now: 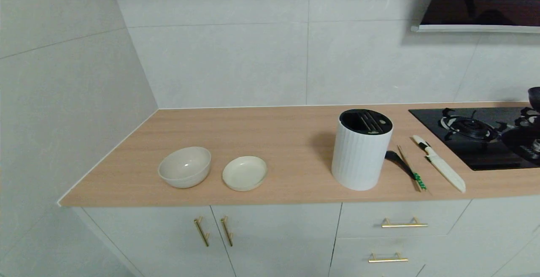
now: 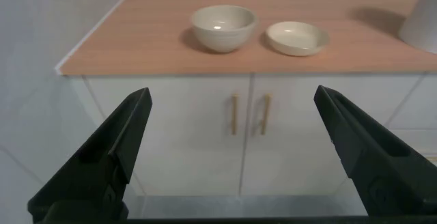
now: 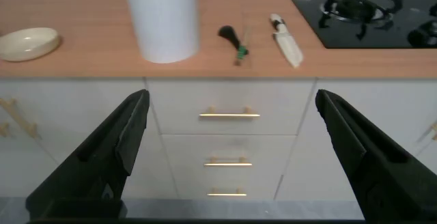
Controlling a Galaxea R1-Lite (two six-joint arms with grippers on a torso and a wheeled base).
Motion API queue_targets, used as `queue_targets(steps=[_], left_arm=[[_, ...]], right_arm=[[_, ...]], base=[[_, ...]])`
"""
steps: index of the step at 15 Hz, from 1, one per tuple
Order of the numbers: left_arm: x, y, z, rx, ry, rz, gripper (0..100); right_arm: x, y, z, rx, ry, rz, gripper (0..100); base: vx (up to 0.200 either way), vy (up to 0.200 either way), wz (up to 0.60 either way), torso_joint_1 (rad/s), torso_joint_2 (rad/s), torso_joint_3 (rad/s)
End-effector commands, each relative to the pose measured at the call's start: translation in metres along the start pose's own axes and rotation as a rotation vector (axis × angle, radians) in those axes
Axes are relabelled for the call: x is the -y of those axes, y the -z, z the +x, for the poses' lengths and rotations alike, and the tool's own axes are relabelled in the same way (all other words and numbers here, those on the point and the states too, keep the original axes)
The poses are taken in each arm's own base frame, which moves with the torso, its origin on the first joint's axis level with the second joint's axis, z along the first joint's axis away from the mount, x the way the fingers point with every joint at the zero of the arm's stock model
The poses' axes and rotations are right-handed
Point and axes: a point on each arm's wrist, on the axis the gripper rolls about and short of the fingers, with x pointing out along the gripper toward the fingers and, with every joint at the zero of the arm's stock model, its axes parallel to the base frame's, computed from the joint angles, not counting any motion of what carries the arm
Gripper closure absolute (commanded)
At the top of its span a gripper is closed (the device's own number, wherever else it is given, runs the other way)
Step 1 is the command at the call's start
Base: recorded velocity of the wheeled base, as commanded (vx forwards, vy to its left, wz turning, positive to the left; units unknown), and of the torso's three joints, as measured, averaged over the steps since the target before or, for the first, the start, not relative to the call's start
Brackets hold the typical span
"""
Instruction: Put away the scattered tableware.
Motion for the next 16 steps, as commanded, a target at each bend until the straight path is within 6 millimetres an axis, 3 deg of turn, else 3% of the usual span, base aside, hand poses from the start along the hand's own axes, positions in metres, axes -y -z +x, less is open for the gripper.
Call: queue_targets(steps=[1, 16], left_arm=[[0.0000, -0.0001, 0.0001, -0.001, -0.001, 0.000, 0], [0.0000, -0.0001, 0.0001, -0.001, -0.001, 0.000, 0]], right_arm=[[0.0000, 0.0000, 0.0001, -0.001, -0.001, 0.000, 0], [0.0000, 0.0000, 0.0001, -0.001, -0.001, -0.001, 0]], base=[[0.000, 0.200, 0.00, 0.002, 0.00, 0.002], [0.000, 0.187, 0.00, 0.004, 0.00, 0.001]])
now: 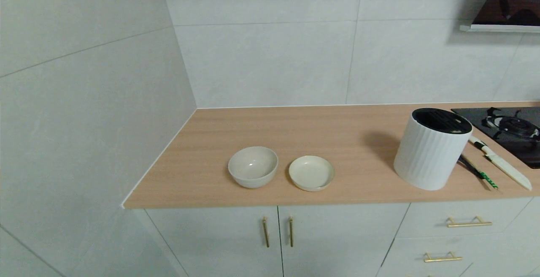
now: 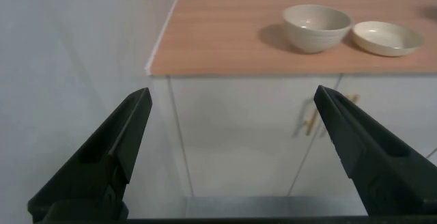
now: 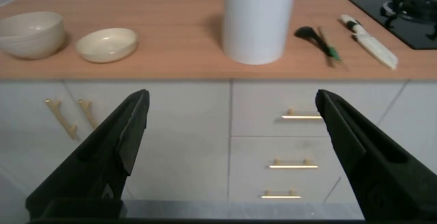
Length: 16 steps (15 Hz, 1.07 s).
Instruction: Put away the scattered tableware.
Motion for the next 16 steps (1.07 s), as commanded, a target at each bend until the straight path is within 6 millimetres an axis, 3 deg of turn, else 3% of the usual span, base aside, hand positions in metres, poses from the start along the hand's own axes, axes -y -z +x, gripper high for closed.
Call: queue_targets(steps=[1, 12, 16], left_arm=[[0.0000, -0.0001, 0.0001, -0.001, -0.001, 0.000, 0], [0.0000, -0.0001, 0.0001, -0.001, -0.001, 0.000, 0], [0.0000, -0.0001, 0.0001, -0.001, -0.001, 0.000, 0]], right_arm=[[0.0000, 0.0000, 0.0001, -0.001, -0.001, -0.002, 0], [0.0000, 0.0000, 0.0001, -0.001, -0.001, -0.002, 0], [0.0000, 0.0000, 0.0001, -0.001, -0.001, -0.002, 0]], base=[[0.000, 0.000, 0.00, 0.000, 0.00, 0.000], [0.000, 0.000, 0.00, 0.000, 0.00, 0.000], [0.000, 0.000, 0.00, -0.130, 0.29, 0.160]])
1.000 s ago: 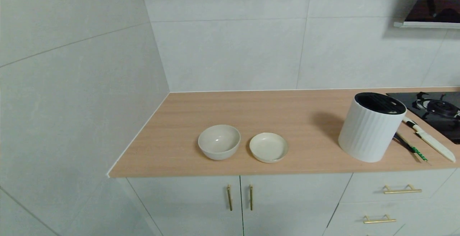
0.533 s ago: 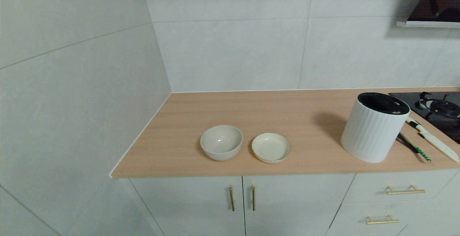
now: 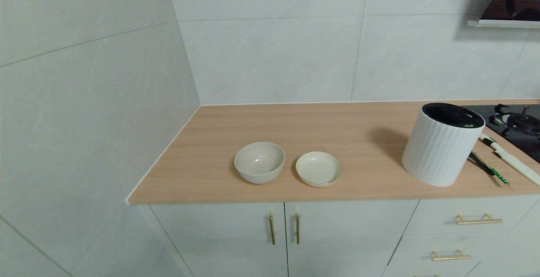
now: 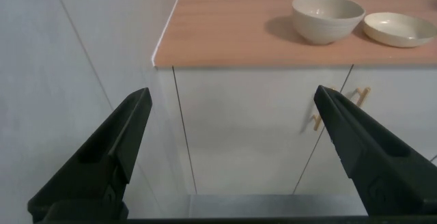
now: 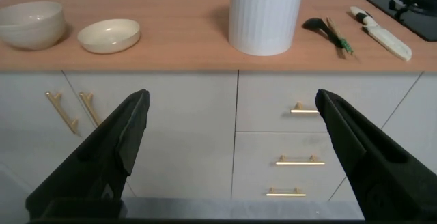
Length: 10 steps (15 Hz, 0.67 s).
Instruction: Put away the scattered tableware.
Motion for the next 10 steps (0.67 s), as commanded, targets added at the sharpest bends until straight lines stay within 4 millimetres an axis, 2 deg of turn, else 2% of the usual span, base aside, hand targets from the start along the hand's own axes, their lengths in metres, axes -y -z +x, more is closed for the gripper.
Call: queue_targets(steps=[1, 10], left_arm=[[0.0000, -0.0001, 0.0001, -0.001, -0.001, 0.000, 0], [0.0000, -0.0001, 0.0001, -0.001, -0.001, 0.000, 0]], right_arm=[[0.0000, 0.0000, 0.0001, -0.001, -0.001, 0.000, 0], [0.0000, 0.0000, 0.0001, -0.001, -0.001, 0.000, 0]], base=[[0.000, 0.000, 0.00, -0.203, 0.46, 0.251], [0.000, 0.000, 0.00, -0.240, 0.54, 0.294]])
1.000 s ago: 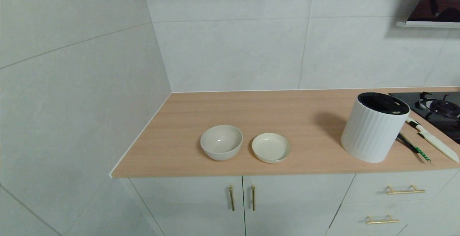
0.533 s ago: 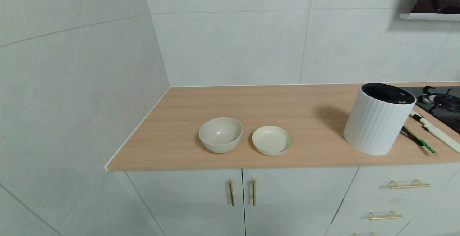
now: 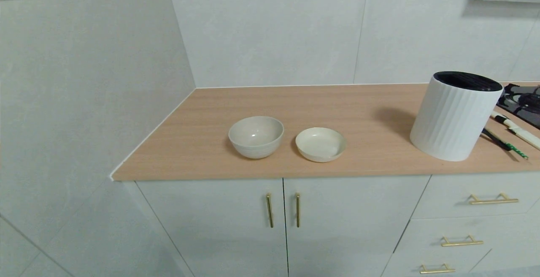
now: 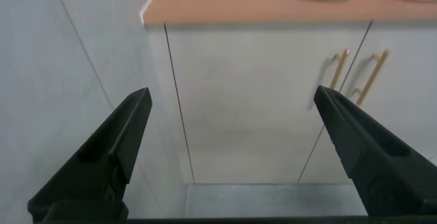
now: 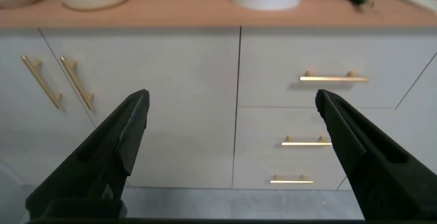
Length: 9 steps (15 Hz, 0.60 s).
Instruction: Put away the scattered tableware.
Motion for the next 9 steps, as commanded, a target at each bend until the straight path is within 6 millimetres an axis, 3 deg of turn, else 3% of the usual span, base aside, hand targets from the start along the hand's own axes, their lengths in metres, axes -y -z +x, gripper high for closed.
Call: queue_targets(steps=[1, 9], left_arm=[[0.0000, -0.0001, 0.0001, -0.001, -0.001, 0.000, 0], [0.0000, -0.0001, 0.0001, -0.001, -0.001, 0.000, 0]], right_arm=[[0.0000, 0.0000, 0.0001, -0.001, -0.001, 0.000, 0], [0.0000, 0.0000, 0.0001, -0.001, -0.001, 0.000, 0]], base=[[0.000, 0.000, 0.00, -0.217, 0.52, 0.281], [0.000, 0.000, 0.00, -0.204, 0.50, 0.295]])
